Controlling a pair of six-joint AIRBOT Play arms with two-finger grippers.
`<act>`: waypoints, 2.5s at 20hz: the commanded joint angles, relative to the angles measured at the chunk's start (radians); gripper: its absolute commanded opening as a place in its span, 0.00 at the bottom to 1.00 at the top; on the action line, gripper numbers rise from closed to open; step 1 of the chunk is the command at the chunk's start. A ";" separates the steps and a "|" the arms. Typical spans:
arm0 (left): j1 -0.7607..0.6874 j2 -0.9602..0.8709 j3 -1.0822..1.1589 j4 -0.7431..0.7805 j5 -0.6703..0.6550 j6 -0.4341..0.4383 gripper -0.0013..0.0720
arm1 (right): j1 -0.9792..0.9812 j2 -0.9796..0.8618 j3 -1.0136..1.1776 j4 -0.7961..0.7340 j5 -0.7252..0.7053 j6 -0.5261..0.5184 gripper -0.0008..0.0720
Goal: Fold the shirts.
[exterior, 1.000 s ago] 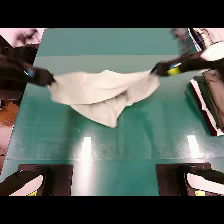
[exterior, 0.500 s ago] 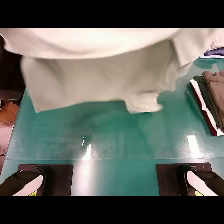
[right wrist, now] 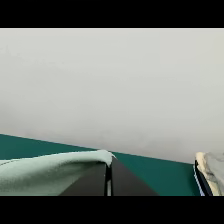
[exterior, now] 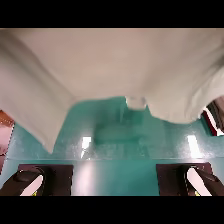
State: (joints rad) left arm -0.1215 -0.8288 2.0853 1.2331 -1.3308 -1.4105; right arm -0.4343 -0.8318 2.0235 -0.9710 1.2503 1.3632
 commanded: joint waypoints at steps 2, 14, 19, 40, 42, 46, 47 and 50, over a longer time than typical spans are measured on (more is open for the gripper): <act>0.000 -0.033 -0.221 0.013 -0.027 0.002 0.05 | -0.026 -0.071 -0.105 0.089 0.097 0.010 0.03; 0.000 -0.608 -0.702 0.098 0.338 0.063 0.05 | 0.419 -0.715 -0.335 -0.103 -0.188 0.058 0.03; 0.006 -0.635 -0.674 0.102 0.406 0.028 0.55 | 0.409 -0.848 -0.174 -0.098 -0.142 0.058 0.45; 0.206 -0.207 -1.572 -0.499 0.242 0.106 0.60 | 0.361 -0.310 -0.850 0.010 0.084 -0.065 0.46; 0.206 -0.207 -1.602 -0.509 0.279 0.106 0.60 | 0.360 -0.281 -0.858 0.008 0.077 -0.065 0.46; 0.200 -0.207 -1.629 -0.512 0.330 0.106 0.60 | 0.360 -0.243 -0.858 0.009 0.057 -0.064 0.46; 0.180 -0.208 -1.629 -0.515 0.355 0.106 0.60 | 0.360 -0.237 -0.858 0.009 0.053 -0.064 0.46; 0.047 -0.212 -1.629 -0.527 0.461 0.091 0.60 | 0.360 -0.223 -0.858 0.008 0.055 -0.064 0.46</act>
State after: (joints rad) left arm 0.0090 -1.0393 0.4644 0.7254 -0.9749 -1.3106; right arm -0.0734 -1.0721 1.1679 -0.9630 1.3109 1.2987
